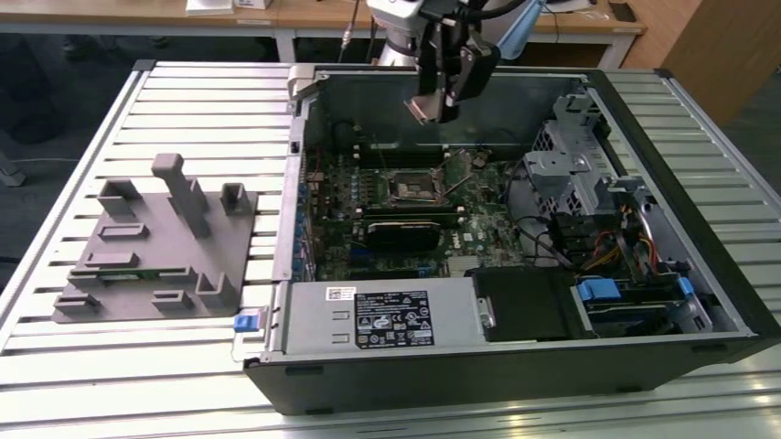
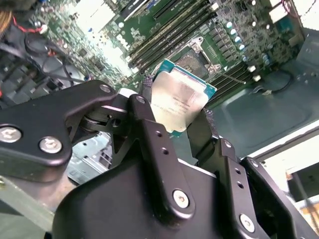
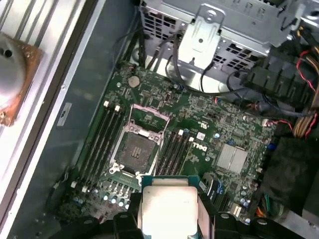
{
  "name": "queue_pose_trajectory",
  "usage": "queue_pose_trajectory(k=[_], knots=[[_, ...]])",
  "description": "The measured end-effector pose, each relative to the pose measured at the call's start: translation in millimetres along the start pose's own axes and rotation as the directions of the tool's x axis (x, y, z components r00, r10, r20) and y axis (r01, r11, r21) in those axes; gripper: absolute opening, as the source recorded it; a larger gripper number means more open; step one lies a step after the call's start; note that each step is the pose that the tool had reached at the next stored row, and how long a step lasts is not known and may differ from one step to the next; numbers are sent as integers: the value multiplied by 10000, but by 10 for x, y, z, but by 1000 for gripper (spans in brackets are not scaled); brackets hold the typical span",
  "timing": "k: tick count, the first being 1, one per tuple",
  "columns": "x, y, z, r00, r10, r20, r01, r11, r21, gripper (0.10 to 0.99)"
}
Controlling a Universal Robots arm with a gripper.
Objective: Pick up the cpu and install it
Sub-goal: 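Place the cpu into insertion slot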
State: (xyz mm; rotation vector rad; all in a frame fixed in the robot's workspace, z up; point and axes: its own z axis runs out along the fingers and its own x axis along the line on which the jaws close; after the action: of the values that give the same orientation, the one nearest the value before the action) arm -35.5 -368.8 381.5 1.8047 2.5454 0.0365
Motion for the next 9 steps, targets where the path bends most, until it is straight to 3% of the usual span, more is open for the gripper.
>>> queue_pose_trajectory(k=[5, 9], knots=[[0, 0, 11, 9962, 875, 28, -875, 9962, 2, 533], [0, 0, 24, 9870, 1605, 52, -1605, 9870, 2, 533]])
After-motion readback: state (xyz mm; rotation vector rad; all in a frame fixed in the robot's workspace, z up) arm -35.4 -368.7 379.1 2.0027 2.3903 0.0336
